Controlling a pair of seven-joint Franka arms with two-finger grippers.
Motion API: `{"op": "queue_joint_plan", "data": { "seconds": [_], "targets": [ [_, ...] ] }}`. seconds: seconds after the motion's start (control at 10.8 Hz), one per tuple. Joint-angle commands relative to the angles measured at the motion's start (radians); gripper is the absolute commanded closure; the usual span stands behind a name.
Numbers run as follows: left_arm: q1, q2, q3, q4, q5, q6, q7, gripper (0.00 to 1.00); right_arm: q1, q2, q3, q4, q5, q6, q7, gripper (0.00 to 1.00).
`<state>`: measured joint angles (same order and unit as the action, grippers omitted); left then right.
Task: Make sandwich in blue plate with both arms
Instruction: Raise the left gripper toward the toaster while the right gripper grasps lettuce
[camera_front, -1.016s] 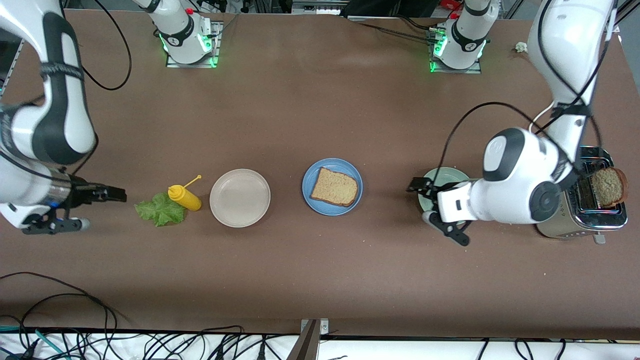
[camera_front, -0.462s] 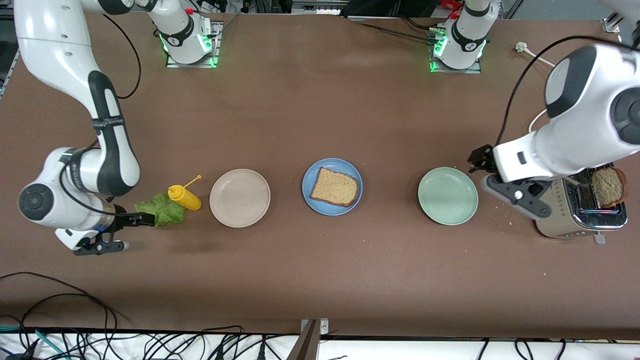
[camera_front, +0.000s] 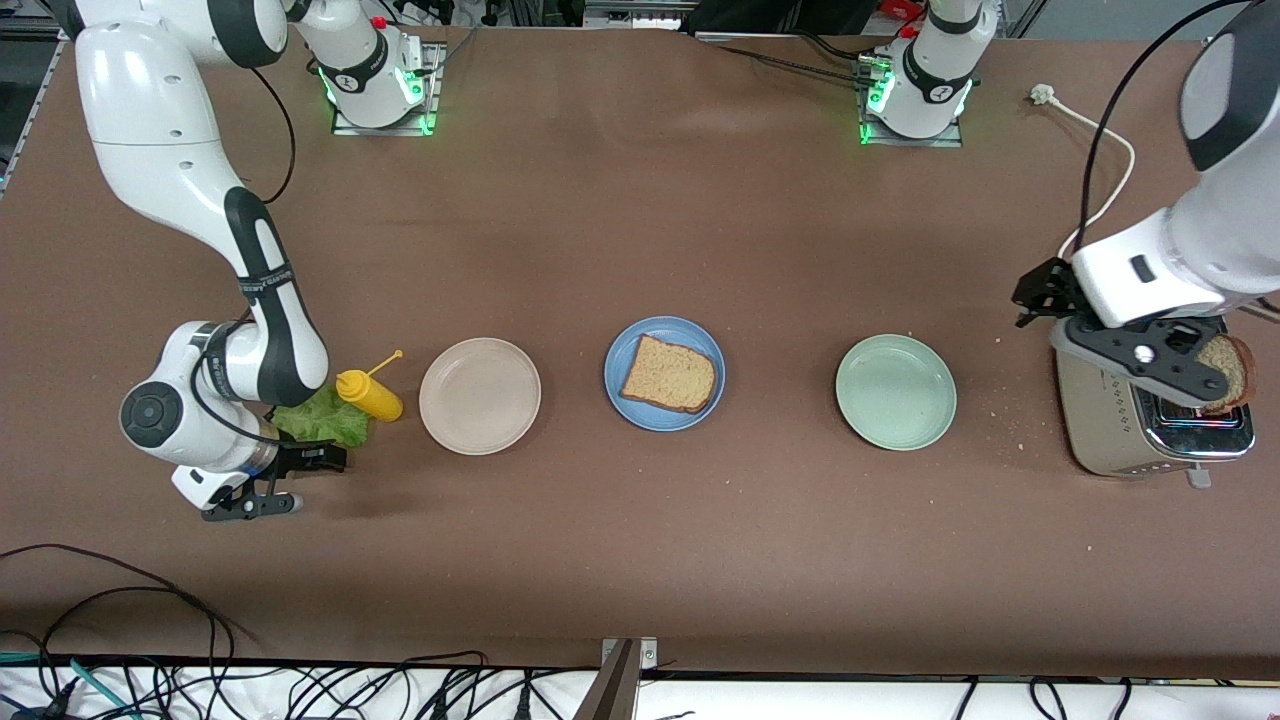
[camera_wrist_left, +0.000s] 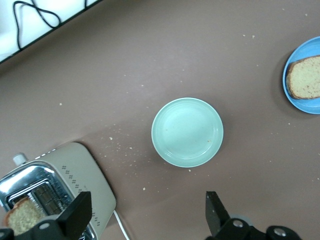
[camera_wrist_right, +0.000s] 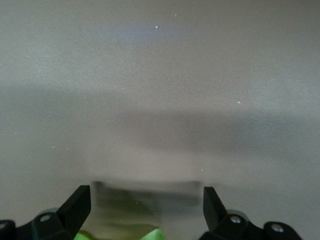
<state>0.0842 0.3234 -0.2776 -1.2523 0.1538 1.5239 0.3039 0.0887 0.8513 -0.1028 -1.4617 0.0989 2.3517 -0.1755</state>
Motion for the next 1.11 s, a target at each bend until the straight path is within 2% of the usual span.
{"op": "queue_joint_plan", "data": {
  "seconds": [0.0, 0.28, 0.74, 0.83, 0.92, 1.02],
  "targets": [
    [0.009, 0.003, -0.002, 0.03, 0.006, -0.042, -0.063, 0.0, -0.01, -0.003, 0.011, -0.009, 0.021, 0.018, -0.057, 0.26],
    [0.009, 0.002, 0.0, 0.03, -0.025, -0.053, -0.12, 0.0, -0.01, -0.027, 0.011, -0.011, 0.022, -0.055, -0.136, 1.0],
    [0.009, 0.002, -0.002, 0.03, -0.026, -0.054, -0.12, 0.0, -0.01, -0.064, 0.011, -0.014, 0.024, -0.134, -0.134, 1.0],
    [0.009, 0.002, -0.002, 0.03, -0.026, -0.056, -0.12, 0.0, -0.01, -0.067, 0.018, -0.022, 0.057, -0.134, -0.134, 0.01],
    [0.009, 0.002, -0.002, 0.03, -0.028, -0.059, -0.12, 0.0, -0.01, -0.073, 0.018, -0.023, 0.102, -0.134, -0.14, 0.0],
    [0.009, 0.002, -0.002, 0.03, -0.026, -0.06, -0.12, 0.0, -0.01, -0.08, 0.018, -0.028, 0.108, -0.146, -0.153, 0.0]
  ]
}}
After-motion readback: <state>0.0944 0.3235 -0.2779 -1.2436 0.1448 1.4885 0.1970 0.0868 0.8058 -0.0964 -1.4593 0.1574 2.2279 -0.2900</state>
